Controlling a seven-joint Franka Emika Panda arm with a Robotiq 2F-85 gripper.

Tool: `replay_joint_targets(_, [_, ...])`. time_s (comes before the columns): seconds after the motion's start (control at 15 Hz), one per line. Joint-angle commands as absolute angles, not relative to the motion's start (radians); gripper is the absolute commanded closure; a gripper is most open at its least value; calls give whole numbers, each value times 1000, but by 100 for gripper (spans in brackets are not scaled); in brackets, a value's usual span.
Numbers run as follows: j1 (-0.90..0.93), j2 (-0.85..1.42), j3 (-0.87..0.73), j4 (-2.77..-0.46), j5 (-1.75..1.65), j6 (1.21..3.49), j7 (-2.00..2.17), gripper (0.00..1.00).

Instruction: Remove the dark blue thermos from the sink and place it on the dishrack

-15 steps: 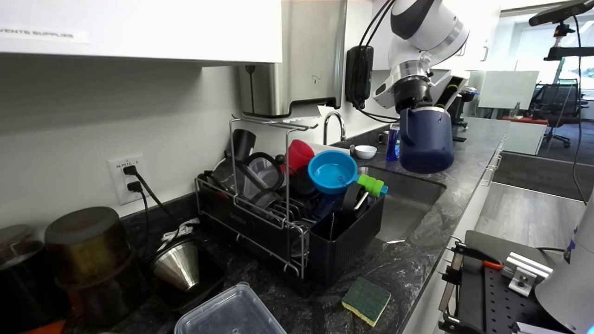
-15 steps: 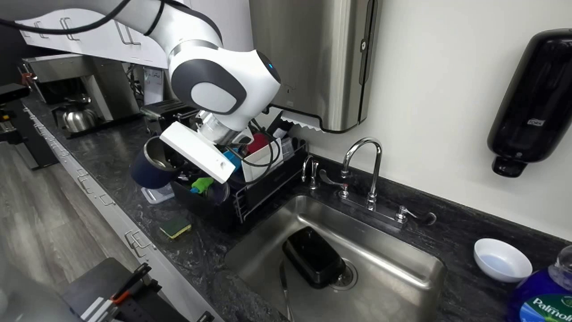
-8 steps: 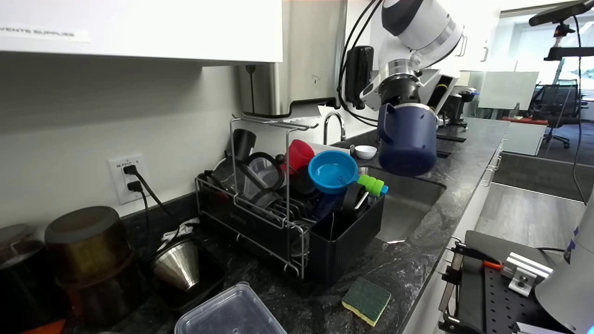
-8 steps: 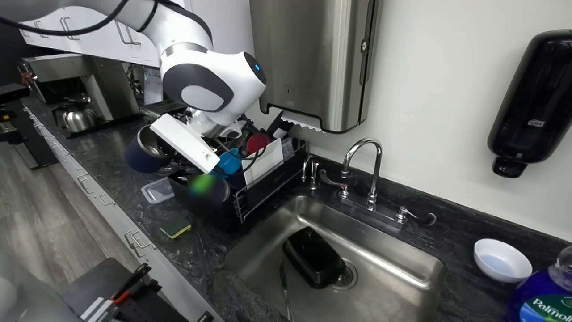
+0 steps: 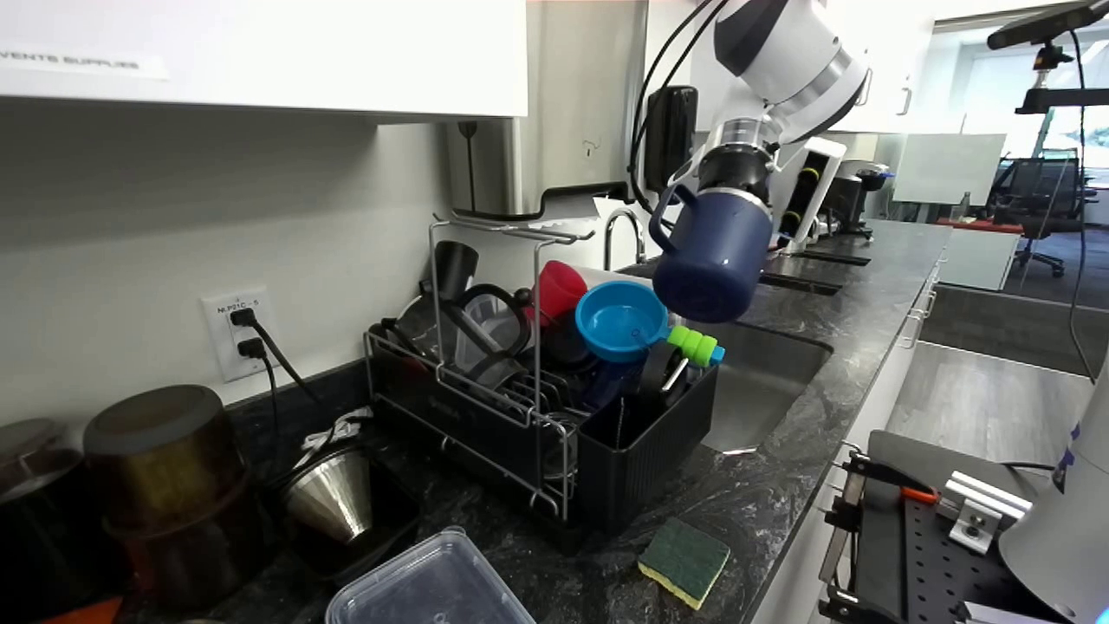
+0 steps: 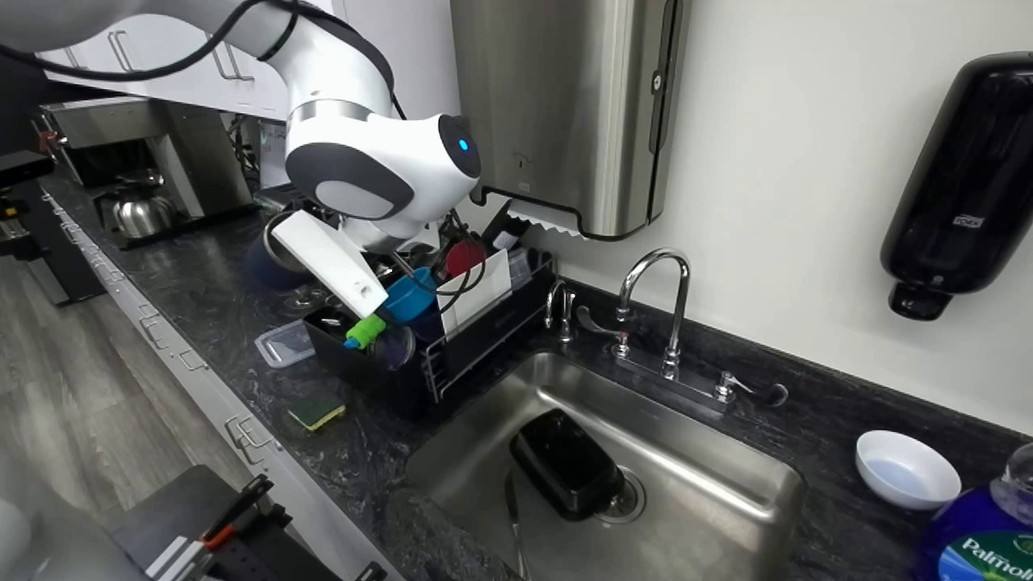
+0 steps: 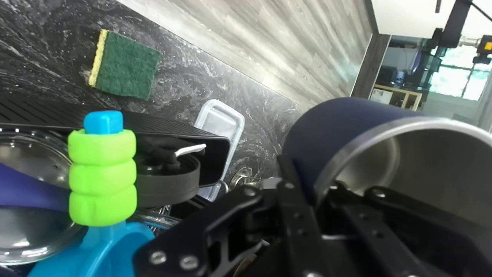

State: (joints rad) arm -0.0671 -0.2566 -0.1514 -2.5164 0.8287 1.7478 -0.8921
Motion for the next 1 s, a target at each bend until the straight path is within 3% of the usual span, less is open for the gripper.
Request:
replay_joint_targets(0.0, [-66,-274,-136,-2553,899,1780,-893,98])
replay_joint_targets(0.67, [-39,-265,-87,-2592,1013,1769,-908,98])
replay_joint_targets(0.73, [-40,-257,-85,-2578,982,1755,-894,93])
replay_joint_targets(0.93, [-41,-257,-85,-2581,984,1757,-894,93])
